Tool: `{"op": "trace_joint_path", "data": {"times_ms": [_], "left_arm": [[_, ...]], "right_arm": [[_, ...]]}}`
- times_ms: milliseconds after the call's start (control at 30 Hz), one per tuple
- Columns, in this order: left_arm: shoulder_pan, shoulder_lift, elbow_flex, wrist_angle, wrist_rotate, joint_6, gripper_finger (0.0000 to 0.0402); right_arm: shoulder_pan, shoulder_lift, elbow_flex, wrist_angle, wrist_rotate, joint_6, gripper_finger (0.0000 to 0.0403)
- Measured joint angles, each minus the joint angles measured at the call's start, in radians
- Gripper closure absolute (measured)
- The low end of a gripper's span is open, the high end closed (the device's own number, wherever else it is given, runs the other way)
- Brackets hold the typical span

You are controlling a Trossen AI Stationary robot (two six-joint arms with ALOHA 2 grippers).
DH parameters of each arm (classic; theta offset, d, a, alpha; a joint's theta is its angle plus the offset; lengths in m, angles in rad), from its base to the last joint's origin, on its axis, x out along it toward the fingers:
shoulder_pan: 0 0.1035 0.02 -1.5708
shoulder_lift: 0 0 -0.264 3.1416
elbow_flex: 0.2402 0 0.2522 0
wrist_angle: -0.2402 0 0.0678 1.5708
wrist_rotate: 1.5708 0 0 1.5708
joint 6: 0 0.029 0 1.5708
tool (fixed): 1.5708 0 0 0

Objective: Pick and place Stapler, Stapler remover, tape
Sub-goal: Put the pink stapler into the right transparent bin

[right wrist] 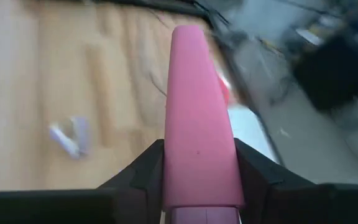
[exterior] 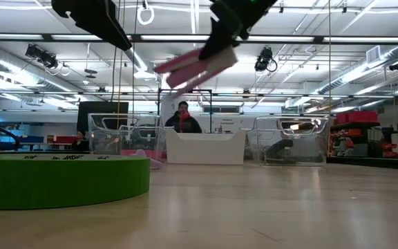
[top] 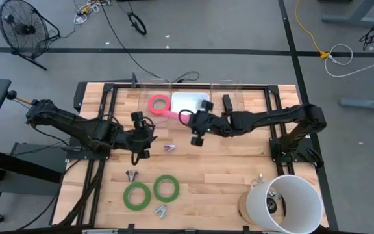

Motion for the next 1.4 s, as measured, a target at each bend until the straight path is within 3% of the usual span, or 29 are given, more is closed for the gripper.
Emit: {"op": "trace_joint_path", "data": {"times_ms": [300, 767, 1000, 1167, 1400], "left_arm": [[0.000, 0.000, 0.000, 0.002, 0.013, -0.016, 0.0191], [0.001, 0.000, 0.000, 0.003, 0.044, -0.040, 0.0191], [0.001, 0.000, 0.000, 0.003, 0.044, -0.054, 0.0191], [0.001, 0.000, 0.000, 0.003, 0.044, -0.059, 0.0191], [0.002, 0.000, 0.000, 0.003, 0.044, -0.059, 0.0191]], "right_arm": [[-0.040, -0.078, 0.000, -0.286, 0.075, 0.180, 0.0266], [-0.187, -0.143, 0.000, -0.539, 0.224, 0.514, 0.0266], [-0.270, -0.142, -0.005, -0.552, 0.230, 0.664, 0.0266], [-0.306, -0.141, -0.086, -0.517, 0.227, 0.747, 0.0266], [-0.355, -0.139, -0.213, -0.235, 0.158, 0.677, 0.0266]]}}
